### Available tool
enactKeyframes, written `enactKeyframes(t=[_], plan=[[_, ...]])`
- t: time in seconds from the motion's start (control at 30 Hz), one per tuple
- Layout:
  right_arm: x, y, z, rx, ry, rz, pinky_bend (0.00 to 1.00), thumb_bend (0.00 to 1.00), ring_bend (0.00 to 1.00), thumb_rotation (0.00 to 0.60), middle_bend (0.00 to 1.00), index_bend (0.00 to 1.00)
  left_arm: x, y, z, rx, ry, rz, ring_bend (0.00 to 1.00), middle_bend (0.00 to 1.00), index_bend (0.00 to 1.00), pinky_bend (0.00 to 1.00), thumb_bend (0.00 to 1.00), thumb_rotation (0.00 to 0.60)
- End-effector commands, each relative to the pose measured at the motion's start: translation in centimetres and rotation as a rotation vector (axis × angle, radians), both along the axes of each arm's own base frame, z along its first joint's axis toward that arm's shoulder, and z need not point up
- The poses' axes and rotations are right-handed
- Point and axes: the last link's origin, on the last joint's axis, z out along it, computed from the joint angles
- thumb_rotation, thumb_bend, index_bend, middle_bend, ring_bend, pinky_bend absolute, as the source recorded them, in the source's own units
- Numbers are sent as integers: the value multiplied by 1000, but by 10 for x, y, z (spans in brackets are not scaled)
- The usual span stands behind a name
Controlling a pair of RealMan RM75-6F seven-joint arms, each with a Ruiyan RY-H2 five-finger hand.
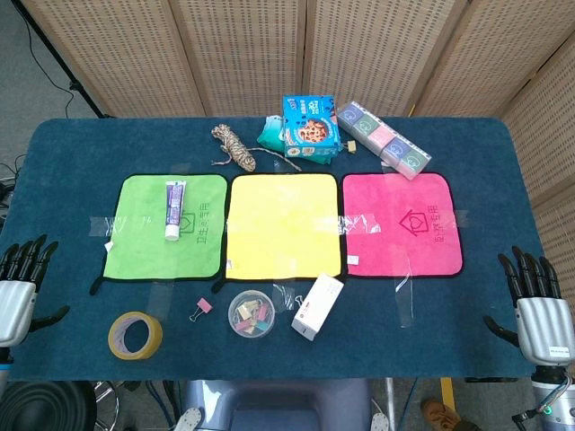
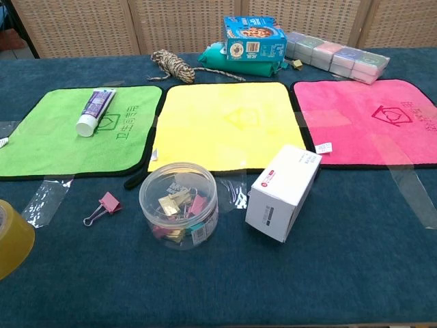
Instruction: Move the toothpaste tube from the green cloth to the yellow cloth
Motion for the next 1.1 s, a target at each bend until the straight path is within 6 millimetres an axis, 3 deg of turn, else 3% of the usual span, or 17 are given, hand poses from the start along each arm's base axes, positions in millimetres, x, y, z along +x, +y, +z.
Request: enactKeyframes(t=[0.03, 0.23, 0.37, 0.5, 0.93, 1.1], plan=[[0, 0, 0, -1, 3, -5, 0, 0, 0, 600, 0, 0, -1, 1, -1, -13, -18, 13, 0, 0, 0, 0, 0, 600], [-1, -2, -2, 11, 0, -14, 0, 0, 0, 600, 0, 0, -2, 10, -3, -65, -72, 28, 0, 0, 0, 0, 0, 600], [-4, -3, -4, 30, -1, -28, 0, 0, 0, 600, 0, 0, -5, 33, -2, -213, -320, 67, 0, 0, 0, 0, 0, 600], [-7, -6, -7, 51, -5, -43, 0, 0, 0, 600, 0, 0, -13, 62, -1, -261, -459, 77, 0, 0, 0, 0, 0, 600], [-27, -23, -10, 86, -8, -132, 0, 0, 0, 600, 0, 0, -9, 140, -36, -373, -934, 140, 0, 0, 0, 0, 0, 600], [-36, -27, -6, 81, -14, -170, 0, 0, 0, 600, 0, 0, -4, 164, -50, -405, -993, 168, 0, 0, 0, 0, 0, 600]])
